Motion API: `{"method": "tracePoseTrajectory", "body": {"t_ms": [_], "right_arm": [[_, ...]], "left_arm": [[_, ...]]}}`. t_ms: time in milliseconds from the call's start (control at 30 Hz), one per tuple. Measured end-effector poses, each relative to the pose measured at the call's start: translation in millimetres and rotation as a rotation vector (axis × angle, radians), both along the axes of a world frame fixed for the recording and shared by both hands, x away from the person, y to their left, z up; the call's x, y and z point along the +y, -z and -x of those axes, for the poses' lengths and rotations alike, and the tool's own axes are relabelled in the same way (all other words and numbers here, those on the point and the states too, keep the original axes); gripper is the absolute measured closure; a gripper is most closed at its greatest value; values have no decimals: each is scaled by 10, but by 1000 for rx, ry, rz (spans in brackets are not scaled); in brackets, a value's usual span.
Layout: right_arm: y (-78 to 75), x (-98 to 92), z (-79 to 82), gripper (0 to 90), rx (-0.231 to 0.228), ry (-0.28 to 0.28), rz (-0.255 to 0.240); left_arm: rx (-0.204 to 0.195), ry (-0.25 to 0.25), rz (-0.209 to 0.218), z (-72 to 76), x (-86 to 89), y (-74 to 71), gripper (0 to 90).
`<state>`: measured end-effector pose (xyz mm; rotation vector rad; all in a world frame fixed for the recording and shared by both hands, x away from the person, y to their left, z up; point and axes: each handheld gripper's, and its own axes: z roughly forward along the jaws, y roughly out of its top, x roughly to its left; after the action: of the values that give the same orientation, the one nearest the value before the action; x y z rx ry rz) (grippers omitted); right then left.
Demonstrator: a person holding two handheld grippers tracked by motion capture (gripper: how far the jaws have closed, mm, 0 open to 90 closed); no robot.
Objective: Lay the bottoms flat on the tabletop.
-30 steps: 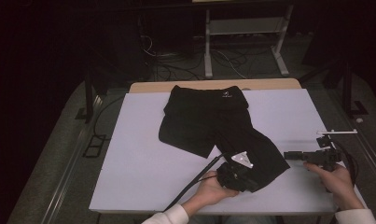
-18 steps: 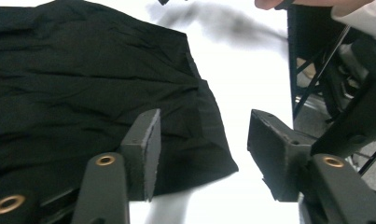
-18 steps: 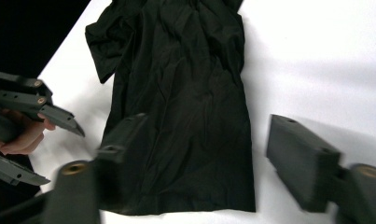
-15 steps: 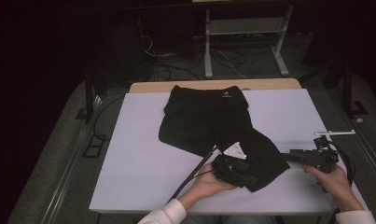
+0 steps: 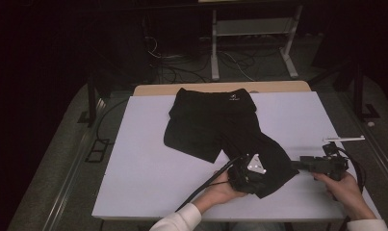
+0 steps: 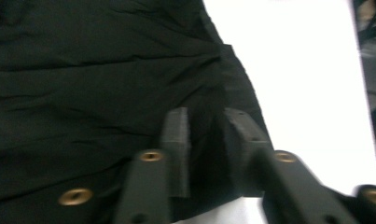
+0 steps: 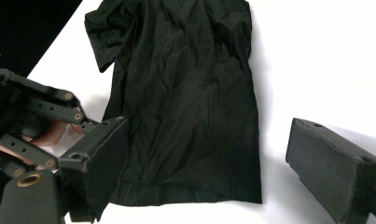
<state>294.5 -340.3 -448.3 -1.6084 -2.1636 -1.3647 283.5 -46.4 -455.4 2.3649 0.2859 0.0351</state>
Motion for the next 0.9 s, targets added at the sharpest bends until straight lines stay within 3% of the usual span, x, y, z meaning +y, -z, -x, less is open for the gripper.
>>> {"method": "tracePoseTrajectory", "body": {"t_ms": [100,267,400,467,600,667,867,900], "right_arm": [[5,0,3,137,7,-1,7],[30,-8,-5,154,19,-6,22],[44,-27,-2,205,28,-11,31],[48,-29,2,287,26,-34,44],[60,-6,1,339,31,-49,73],[88,36,-1,418,46,-74,112],[98,101,11,646,65,-121,133],[98,101,11,646,65,-121,133]], "left_arm": [[22,-9,9,-4,-7,6,859],[15,-3,6,8,6,-9,875],[0,9,39,53,52,-68,875],[-7,5,57,84,75,-100,875],[-1,9,81,121,156,-144,874],[13,0,91,129,221,-122,874],[44,-14,106,146,308,-37,873],[44,-14,106,146,308,-37,873]]}}
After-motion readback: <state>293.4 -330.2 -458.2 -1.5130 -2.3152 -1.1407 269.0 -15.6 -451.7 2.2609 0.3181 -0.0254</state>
